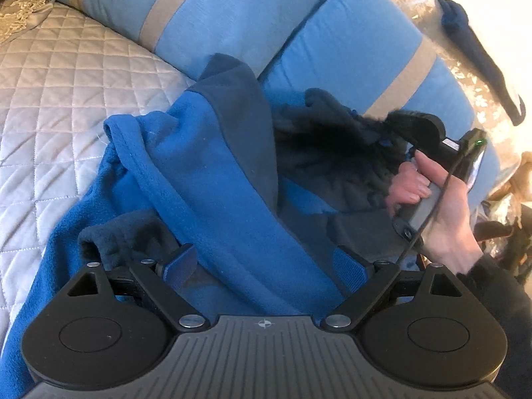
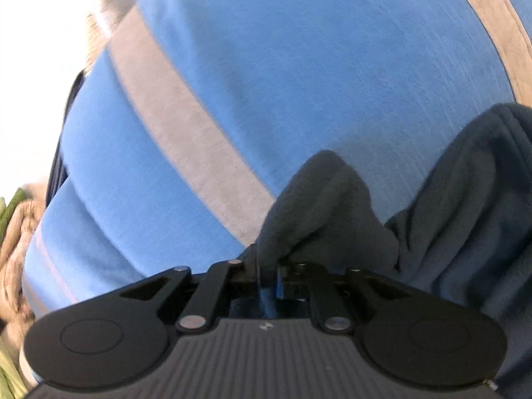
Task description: Fold clothes
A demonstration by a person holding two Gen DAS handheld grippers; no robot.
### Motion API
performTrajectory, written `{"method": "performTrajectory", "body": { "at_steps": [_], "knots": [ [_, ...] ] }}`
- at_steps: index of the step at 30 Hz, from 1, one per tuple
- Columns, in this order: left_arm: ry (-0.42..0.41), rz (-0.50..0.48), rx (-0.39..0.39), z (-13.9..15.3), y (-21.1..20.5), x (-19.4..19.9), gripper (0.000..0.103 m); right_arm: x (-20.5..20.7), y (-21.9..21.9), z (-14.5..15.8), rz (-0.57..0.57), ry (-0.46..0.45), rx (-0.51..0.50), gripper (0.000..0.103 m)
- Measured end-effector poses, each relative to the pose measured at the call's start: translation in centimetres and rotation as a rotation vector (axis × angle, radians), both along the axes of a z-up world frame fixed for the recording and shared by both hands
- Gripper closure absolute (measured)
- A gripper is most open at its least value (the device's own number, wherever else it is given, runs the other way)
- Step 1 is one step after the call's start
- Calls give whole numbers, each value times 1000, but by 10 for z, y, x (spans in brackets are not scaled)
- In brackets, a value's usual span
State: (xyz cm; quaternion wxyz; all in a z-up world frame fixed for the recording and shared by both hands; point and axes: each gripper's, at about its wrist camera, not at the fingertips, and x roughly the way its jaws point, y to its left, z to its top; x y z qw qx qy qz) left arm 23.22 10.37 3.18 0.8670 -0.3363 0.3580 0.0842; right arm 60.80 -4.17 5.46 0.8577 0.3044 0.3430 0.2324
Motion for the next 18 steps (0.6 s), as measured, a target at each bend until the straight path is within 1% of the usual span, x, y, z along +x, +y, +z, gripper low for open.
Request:
{"method": "performTrajectory", "body": {
  "at_steps": [1,2,3,5,8,11,14,18],
  "knots": [
    [1,-2,-4,0,0,0,14,-5,0,3,26,-19,-11,55],
    [1,-3,-9,0,0,0,14,-9,0,7,53,-38,-22,41],
    [1,-3,-11,-1,1,0,14,-14,0,10,78,-56,-30,32],
    [5,3,-14,-2,2,-1,14,-27,-3,16,114,-84,-25,25],
    [12,10,-28,-4,4,-2,14,-44,4,19,170,-105,-75,22],
    [19,14,-40,-4,5,-3,14,-64,15,13,241,-129,-149,22],
    [23,12,-46,-5,6,-2,14,-80,32,-3,345,-185,-290,21],
    [29,8,-53,-6,6,-1,14,-103,57,-26,499,-257,-526,23]
  ]
}}
